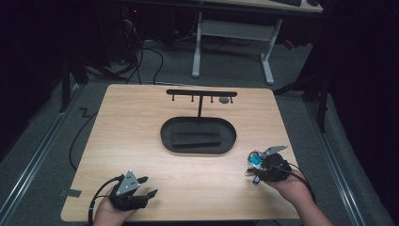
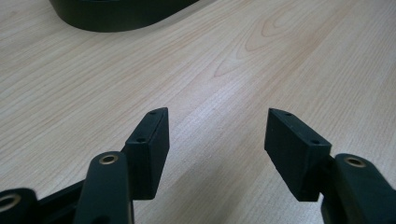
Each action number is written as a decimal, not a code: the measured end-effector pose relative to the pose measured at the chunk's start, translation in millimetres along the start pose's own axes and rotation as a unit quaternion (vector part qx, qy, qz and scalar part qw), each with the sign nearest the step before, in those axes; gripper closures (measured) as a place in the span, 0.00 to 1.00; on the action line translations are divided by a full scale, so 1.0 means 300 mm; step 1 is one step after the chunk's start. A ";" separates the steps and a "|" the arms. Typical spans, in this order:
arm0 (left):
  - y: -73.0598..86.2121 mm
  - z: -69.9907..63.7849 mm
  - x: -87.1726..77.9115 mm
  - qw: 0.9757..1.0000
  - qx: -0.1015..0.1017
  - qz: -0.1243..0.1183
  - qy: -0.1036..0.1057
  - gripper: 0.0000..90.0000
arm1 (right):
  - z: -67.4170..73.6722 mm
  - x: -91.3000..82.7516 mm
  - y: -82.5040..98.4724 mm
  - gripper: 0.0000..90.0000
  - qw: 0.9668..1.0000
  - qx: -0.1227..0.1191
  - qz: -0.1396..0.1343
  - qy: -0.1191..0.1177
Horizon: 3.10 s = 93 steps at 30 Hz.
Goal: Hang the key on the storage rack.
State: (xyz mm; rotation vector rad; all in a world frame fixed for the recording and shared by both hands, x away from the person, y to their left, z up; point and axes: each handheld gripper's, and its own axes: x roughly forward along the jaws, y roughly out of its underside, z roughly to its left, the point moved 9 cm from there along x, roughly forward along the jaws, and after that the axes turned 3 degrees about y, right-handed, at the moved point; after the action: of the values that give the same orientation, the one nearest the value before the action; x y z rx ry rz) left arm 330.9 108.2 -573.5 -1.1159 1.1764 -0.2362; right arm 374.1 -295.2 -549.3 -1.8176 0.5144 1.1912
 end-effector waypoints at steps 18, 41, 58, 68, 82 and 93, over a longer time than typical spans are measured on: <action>0.027 -0.012 0.000 1.000 0.011 0.019 0.004 0.46 | -0.013 0.069 -0.071 0.78 0.992 -0.065 0.109 -0.009; 0.034 -0.008 -0.004 1.000 0.017 0.024 0.001 0.45 | 0.004 0.074 -0.101 0.96 0.978 -0.115 0.172 -0.001; 0.038 -0.003 -0.003 0.999 0.018 0.028 0.003 0.45 | -0.013 -0.166 -0.173 0.97 0.977 -0.154 0.149 0.021; 0.038 -0.001 -0.004 1.000 0.016 0.024 0.003 0.45 | -0.004 -0.274 -0.221 0.98 0.977 -0.156 0.144 0.008; 0.038 -0.002 -0.005 1.000 0.016 0.021 0.005 0.45 | 0.008 -0.379 -0.296 0.97 0.982 -0.138 0.128 -0.012; 0.040 -0.003 -0.003 1.000 0.016 0.023 0.007 0.45 | 0.001 -0.480 -0.386 0.97 0.983 -0.143 0.115 0.002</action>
State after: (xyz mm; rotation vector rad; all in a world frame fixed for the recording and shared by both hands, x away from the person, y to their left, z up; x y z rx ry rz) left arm 325.2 114.2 -582.4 -1.0586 1.2052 -0.2271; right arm 392.2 -250.6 -371.1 -2.0441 0.5917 1.4797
